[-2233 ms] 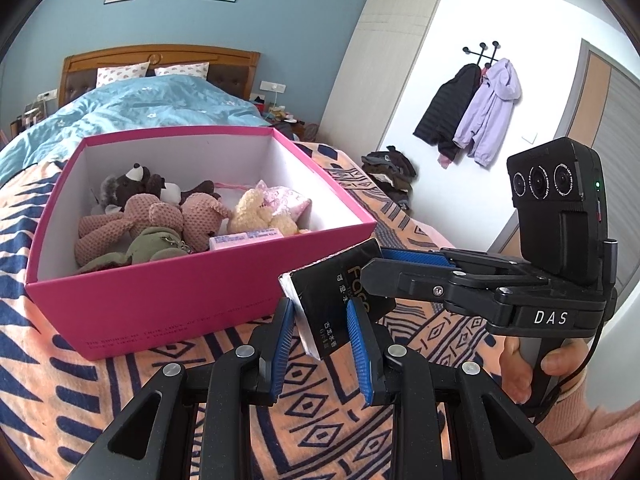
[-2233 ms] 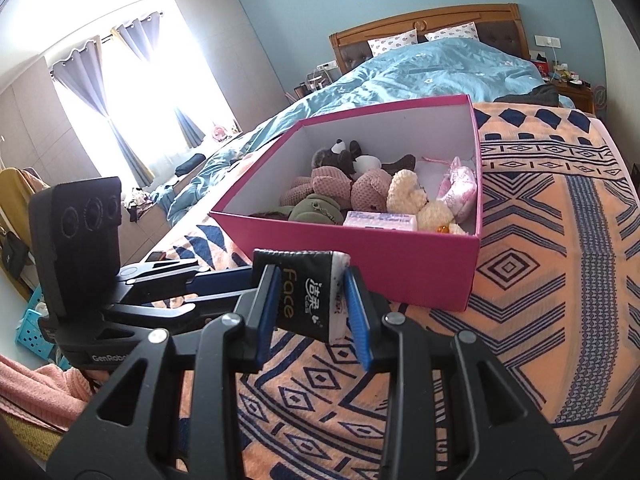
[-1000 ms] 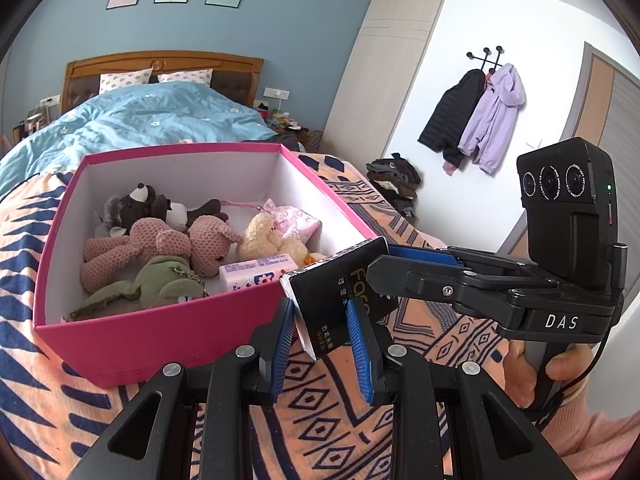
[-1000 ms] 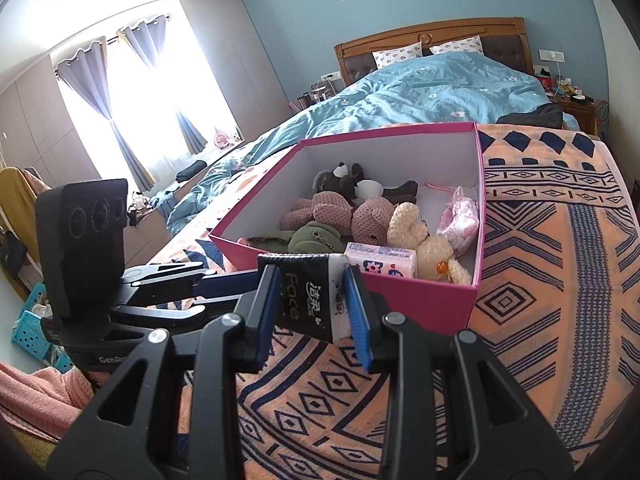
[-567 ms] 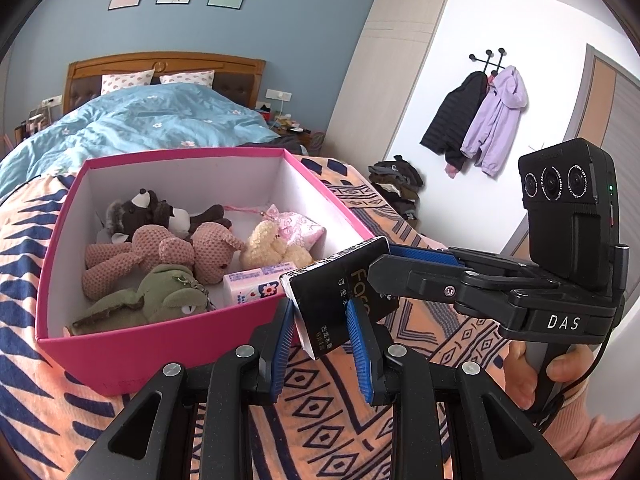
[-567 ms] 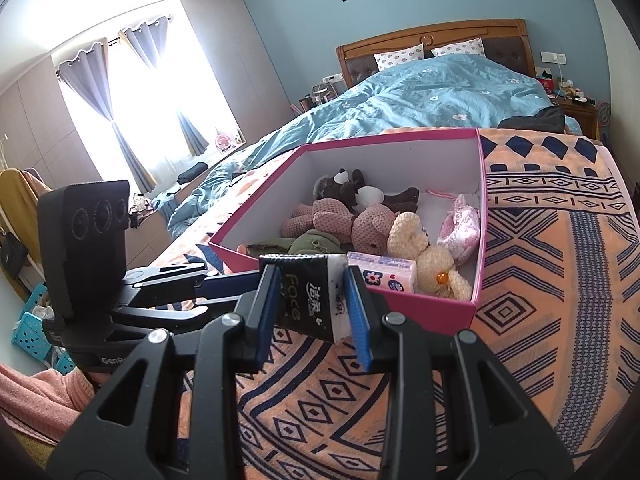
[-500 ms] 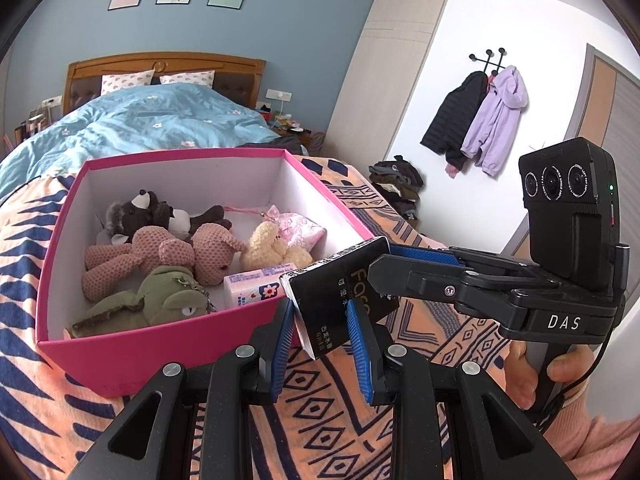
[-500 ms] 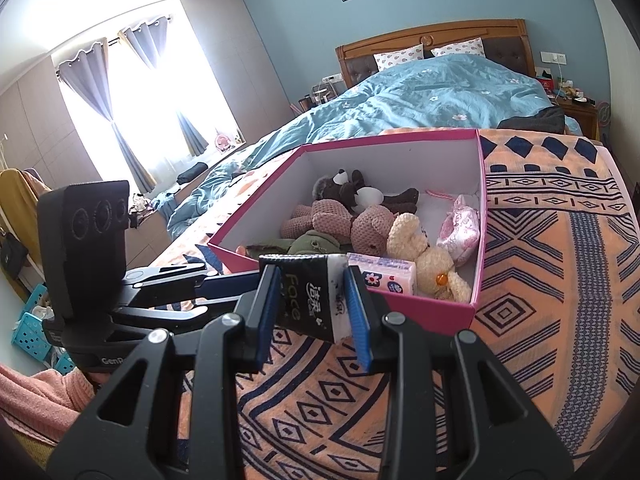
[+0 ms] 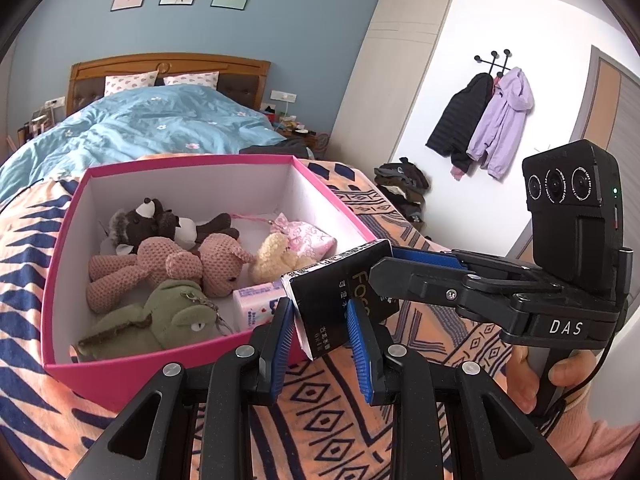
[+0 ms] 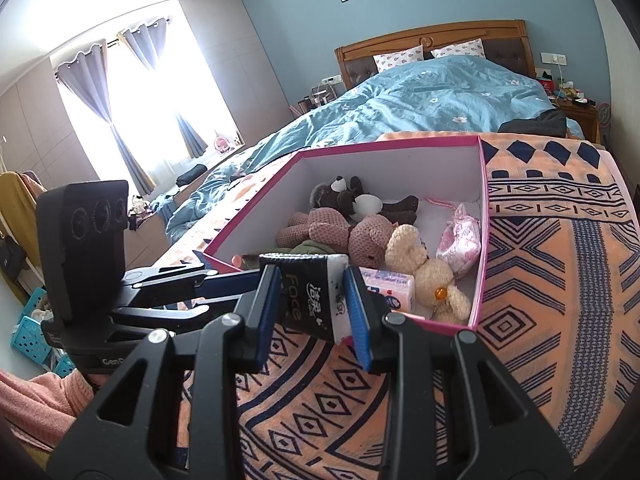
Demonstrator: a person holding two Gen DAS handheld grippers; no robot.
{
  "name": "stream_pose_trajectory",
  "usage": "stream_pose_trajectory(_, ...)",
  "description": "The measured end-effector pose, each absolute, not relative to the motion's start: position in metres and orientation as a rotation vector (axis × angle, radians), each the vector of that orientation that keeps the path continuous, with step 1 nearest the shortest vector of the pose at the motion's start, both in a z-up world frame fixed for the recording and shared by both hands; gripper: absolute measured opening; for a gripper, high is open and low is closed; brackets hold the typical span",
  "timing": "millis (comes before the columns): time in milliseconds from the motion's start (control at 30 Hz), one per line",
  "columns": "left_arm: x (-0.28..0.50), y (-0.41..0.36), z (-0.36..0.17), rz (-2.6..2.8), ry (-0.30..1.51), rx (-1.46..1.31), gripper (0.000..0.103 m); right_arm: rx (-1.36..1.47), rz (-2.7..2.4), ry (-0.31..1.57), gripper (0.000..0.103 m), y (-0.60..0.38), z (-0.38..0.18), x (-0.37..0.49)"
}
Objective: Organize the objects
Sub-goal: 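Lower the black Face box over the pink box rim inside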
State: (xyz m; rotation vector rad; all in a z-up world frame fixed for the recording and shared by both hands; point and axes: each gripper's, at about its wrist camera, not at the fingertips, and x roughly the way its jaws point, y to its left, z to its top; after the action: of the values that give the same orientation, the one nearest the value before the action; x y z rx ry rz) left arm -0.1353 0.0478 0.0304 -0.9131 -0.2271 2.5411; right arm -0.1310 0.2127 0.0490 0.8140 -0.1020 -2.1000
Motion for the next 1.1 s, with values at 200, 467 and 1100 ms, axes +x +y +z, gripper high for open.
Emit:
stream_pose_trajectory(200,-0.14,0.047,0.032,2.554,-0.219,-0.911,0.027,0.814,-2.102,-0.1,0.036,0.209,0.05,-0.136)
stream_pose_trajectory(467,-0.145,0.046,0.032,2.557,-0.218,-0.917,0.027,0.826,-2.097,-0.115,0.036,0.209,0.048,-0.142)
stream_pose_trajectory(1100,-0.155,0.044,0.032,2.576,-0.21,-0.923,0.027,0.839,-2.092,-0.125,0.036,0.207,0.045,-0.152)
